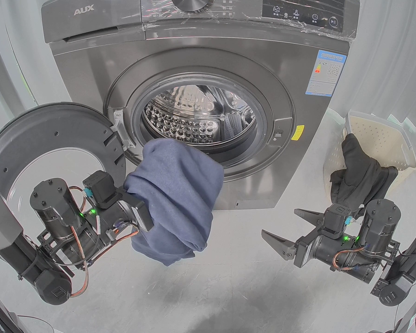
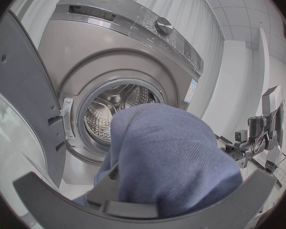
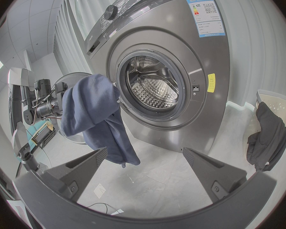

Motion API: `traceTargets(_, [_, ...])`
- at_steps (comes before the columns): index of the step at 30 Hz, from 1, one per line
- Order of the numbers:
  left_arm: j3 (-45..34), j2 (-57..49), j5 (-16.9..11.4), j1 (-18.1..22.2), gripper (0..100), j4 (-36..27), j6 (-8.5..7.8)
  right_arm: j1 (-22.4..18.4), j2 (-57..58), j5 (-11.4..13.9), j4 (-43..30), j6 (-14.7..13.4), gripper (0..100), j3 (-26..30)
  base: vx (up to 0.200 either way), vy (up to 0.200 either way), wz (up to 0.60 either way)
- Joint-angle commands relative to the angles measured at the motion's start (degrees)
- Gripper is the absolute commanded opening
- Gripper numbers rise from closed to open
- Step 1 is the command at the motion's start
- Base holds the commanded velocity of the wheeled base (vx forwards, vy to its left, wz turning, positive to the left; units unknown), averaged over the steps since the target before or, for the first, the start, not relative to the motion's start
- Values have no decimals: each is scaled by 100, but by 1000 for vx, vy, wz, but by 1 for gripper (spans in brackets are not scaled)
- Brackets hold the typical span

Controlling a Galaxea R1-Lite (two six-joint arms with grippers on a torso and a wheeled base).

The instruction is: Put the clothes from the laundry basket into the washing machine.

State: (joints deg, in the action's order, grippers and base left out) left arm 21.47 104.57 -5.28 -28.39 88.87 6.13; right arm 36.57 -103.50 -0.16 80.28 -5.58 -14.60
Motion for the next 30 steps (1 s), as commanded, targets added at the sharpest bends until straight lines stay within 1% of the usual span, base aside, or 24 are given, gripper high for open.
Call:
traceTargets(1, [51,143,1,0,0,-10,-7,43,14,-11,6,-13,100,1,0,0,0])
traceTargets(4, [33,151,9,0,0,-10,-16,61,5,-2,-3,-22,100,1,0,0,0])
traceTargets(18, [112,178,18,-8,0,-10,-33,87,-4,-11,-12,-31,100,10,200,0,0])
traceTargets(21, [112,239,27,-96,0,-10,-103,122,5,-11,-47,-39,100,37,200,0,0])
traceTargets(25, [121,318,27,-158,0,-1,-121,210,23,-2,-38,-22,100,160,200,0,0])
traceTargets(30, [103,415,36,-263,0,-1,-121,272,40,-2,-3,-22,100,133,0,0,0])
